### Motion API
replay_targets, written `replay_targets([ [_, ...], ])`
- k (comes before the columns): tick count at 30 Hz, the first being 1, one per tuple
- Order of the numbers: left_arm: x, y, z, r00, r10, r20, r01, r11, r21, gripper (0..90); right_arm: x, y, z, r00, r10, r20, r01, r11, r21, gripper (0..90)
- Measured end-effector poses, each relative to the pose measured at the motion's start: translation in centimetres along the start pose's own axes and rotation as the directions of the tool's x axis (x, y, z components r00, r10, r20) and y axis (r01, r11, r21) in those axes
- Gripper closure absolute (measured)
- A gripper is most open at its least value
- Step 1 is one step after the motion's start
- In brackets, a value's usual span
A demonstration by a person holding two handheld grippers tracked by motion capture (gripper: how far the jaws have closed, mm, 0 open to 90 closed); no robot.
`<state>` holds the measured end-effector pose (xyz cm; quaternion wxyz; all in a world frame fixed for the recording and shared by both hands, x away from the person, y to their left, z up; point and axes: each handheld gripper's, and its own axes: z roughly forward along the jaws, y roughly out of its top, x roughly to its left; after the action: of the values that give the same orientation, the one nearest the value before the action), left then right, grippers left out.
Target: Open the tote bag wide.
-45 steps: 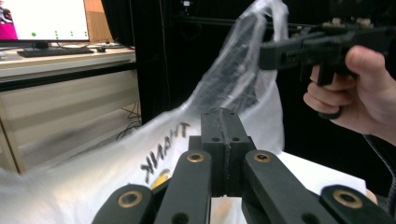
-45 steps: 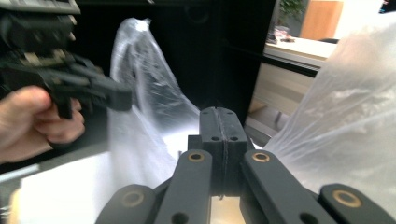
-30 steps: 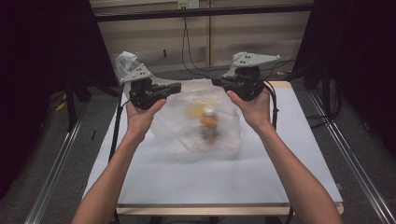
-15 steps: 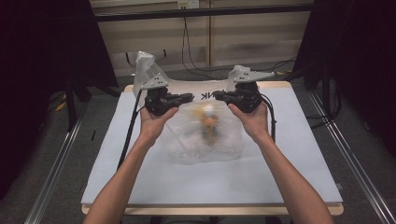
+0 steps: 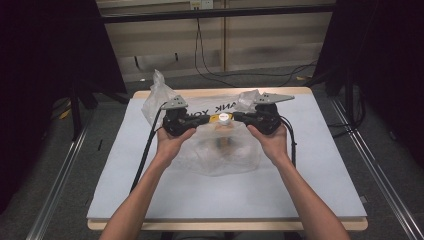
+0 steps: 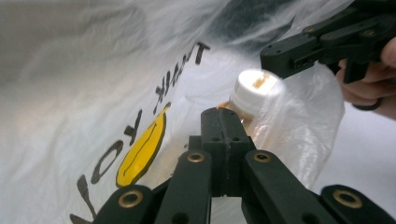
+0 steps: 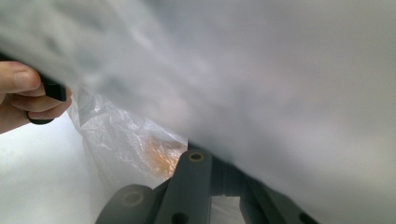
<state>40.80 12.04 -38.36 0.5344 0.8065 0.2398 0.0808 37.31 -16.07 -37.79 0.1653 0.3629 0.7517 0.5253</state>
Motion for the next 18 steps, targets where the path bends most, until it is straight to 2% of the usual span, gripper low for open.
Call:
replay_targets([
  [3,-0.2,-0.1,0.5,0.9999,0.014,-0.008,-0.014,0.9995,0.028,90.0,0.0,-0.6,0.1,0.9999,-0.008,0.008,0.008,1.0,0.02,90.0],
  [7,-0.4,-0.6,1.1,0.9998,0.012,-0.013,-0.011,0.9985,0.053,90.0,-0.1,-1.4,0.2,0.9999,-0.004,0.013,0.003,0.999,0.035,90.0],
  [10,-0.2,-1.6,1.7,1.0,-0.003,-0.002,0.003,0.9974,0.072,90.0,-0.3,-2.4,0.5,0.9999,0.004,0.013,-0.005,0.999,0.054,90.0],
  [13,-0.1,-2.3,2.1,1.0,-0.001,-0.008,0.002,0.996,0.089,90.0,-0.4,-3.4,1.0,0.9999,0.014,0.003,-0.014,0.997,0.073,90.0],
  [16,-0.1,-2.9,2.3,0.9999,-0.008,-0.013,0.009,0.9932,0.116,90.0,-0.5,-3.9,1.3,0.9999,0.014,0.007,-0.015,0.996,0.087,90.0],
  [18,-0.1,-3.3,2.5,1.0,-0.009,0.001,0.009,0.9916,0.129,90.0,-0.5,-4.1,1.3,0.9998,0.017,0.005,-0.017,0.996,0.093,90.0],
])
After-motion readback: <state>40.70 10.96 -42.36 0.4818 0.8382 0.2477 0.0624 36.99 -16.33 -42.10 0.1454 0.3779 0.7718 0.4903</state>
